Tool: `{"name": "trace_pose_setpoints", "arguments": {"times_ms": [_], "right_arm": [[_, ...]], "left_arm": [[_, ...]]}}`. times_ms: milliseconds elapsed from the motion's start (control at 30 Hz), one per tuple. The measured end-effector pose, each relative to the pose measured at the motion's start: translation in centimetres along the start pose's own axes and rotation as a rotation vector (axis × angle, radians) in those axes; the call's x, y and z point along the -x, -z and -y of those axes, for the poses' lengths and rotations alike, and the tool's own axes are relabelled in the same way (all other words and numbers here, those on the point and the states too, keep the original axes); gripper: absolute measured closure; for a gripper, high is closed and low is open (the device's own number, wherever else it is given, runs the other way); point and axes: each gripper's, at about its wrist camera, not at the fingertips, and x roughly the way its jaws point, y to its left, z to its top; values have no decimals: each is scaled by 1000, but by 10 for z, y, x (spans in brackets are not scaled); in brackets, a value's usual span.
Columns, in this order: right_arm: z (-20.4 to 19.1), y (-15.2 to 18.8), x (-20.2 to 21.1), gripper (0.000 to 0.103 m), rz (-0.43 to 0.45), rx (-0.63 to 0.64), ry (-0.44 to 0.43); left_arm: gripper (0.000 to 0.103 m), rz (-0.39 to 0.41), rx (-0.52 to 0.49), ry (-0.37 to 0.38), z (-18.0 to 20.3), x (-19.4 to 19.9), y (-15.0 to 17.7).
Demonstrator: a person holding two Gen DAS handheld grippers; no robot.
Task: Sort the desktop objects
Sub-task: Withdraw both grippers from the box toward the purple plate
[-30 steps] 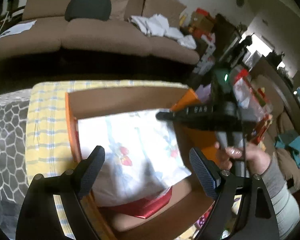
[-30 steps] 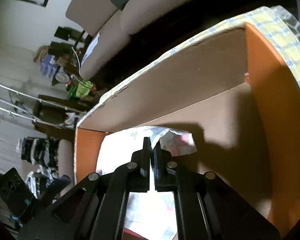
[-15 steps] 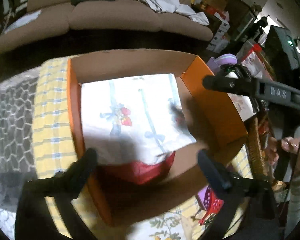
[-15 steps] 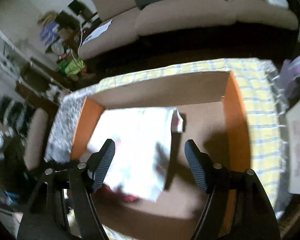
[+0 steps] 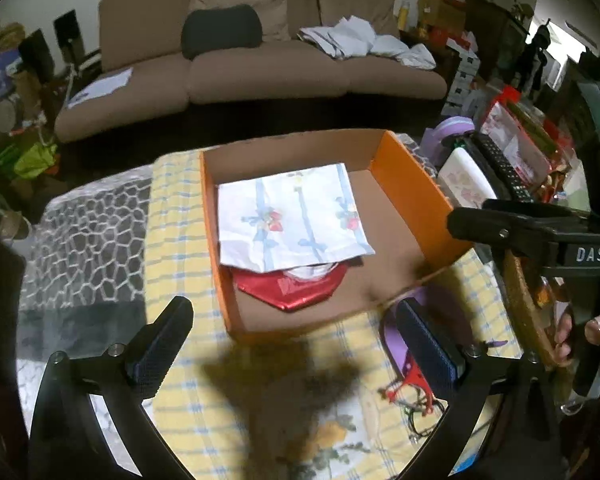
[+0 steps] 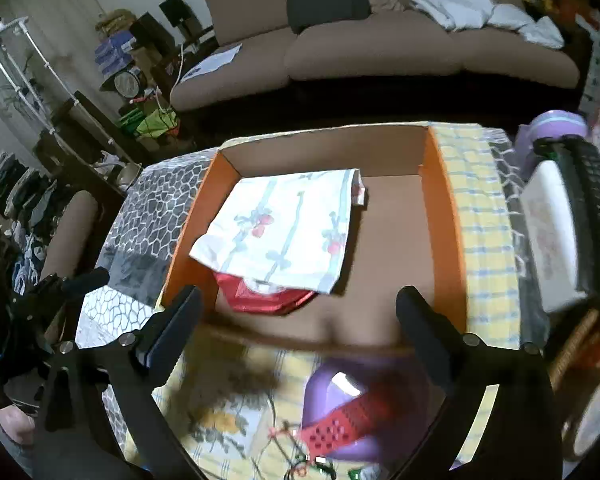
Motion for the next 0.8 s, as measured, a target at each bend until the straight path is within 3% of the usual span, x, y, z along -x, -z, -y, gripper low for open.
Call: {"name": "trace_pose_setpoints", "arguments": {"times_ms": [433, 667, 800], "right_arm": [[-2, 84, 81, 4, 32, 27, -22], [5, 133, 92, 3, 33, 68, 7], [21, 153, 88, 3, 29, 59, 22]], "left_arm": [[0, 43, -16, -6, 12, 67, 64], [0, -17, -35, -18, -8, 45, 117], [0, -34, -51, 20, -3, 29, 138]]}}
